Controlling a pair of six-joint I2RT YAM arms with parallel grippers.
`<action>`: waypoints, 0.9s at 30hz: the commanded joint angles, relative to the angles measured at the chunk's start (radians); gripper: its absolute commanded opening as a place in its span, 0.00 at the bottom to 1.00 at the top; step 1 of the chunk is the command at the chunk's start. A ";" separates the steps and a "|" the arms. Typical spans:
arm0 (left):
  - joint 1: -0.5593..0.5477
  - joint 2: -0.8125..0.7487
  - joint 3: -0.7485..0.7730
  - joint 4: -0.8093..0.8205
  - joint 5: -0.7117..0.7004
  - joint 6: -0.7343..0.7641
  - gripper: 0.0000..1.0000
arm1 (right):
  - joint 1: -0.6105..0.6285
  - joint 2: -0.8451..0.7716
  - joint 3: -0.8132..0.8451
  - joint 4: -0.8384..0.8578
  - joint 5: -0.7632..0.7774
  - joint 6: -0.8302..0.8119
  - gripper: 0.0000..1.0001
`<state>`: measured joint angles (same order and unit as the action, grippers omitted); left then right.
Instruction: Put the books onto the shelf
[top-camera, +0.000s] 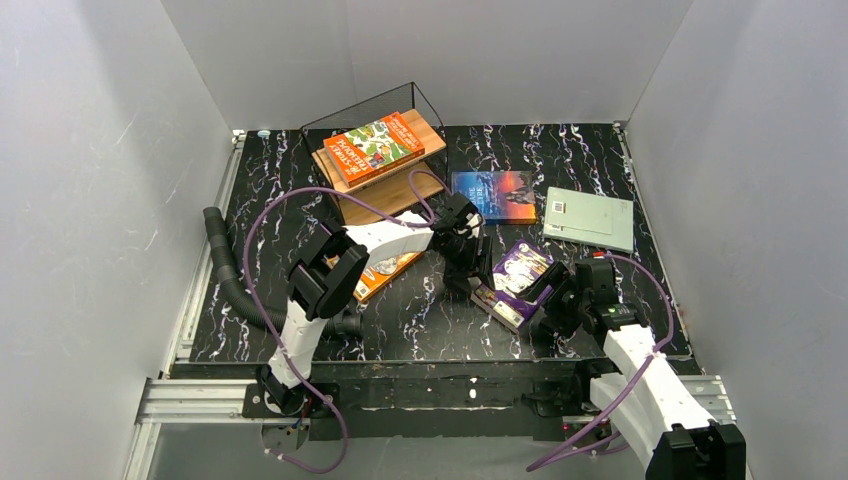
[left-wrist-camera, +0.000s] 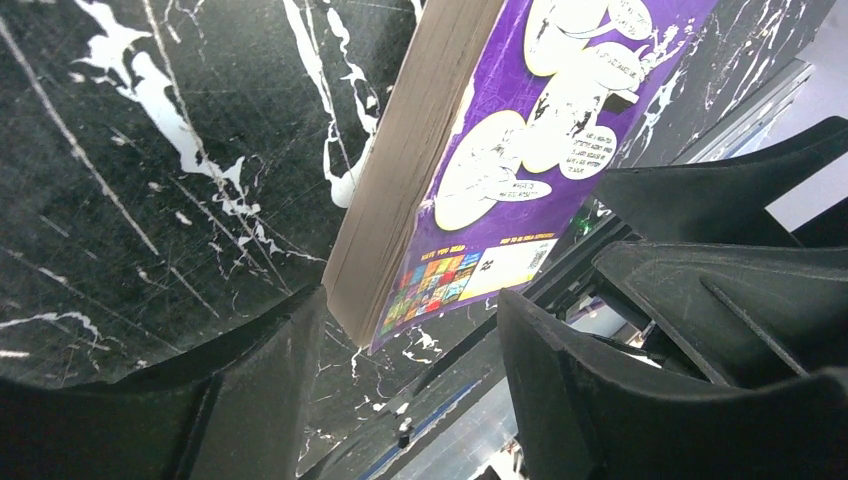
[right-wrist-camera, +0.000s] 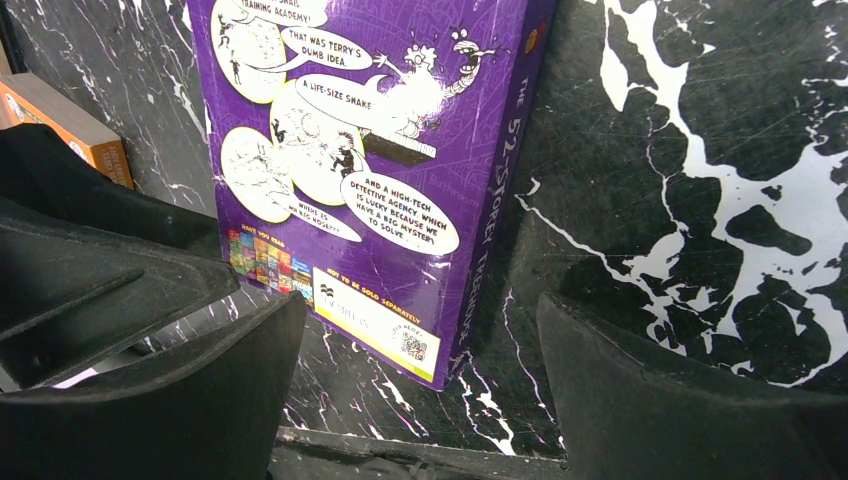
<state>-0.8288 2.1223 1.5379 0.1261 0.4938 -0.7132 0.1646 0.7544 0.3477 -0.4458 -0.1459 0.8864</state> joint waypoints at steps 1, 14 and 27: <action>-0.004 0.015 0.016 -0.036 0.066 -0.011 0.59 | -0.004 0.001 0.006 0.009 -0.012 -0.007 0.93; -0.005 -0.034 -0.013 0.035 0.128 -0.063 0.49 | -0.003 0.019 0.007 0.018 -0.015 -0.011 0.93; -0.018 -0.011 -0.025 0.095 0.177 -0.112 0.41 | -0.004 0.016 0.001 0.024 -0.014 -0.009 0.93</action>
<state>-0.8333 2.1326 1.5291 0.2588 0.6109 -0.8162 0.1646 0.7742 0.3477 -0.4450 -0.1463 0.8860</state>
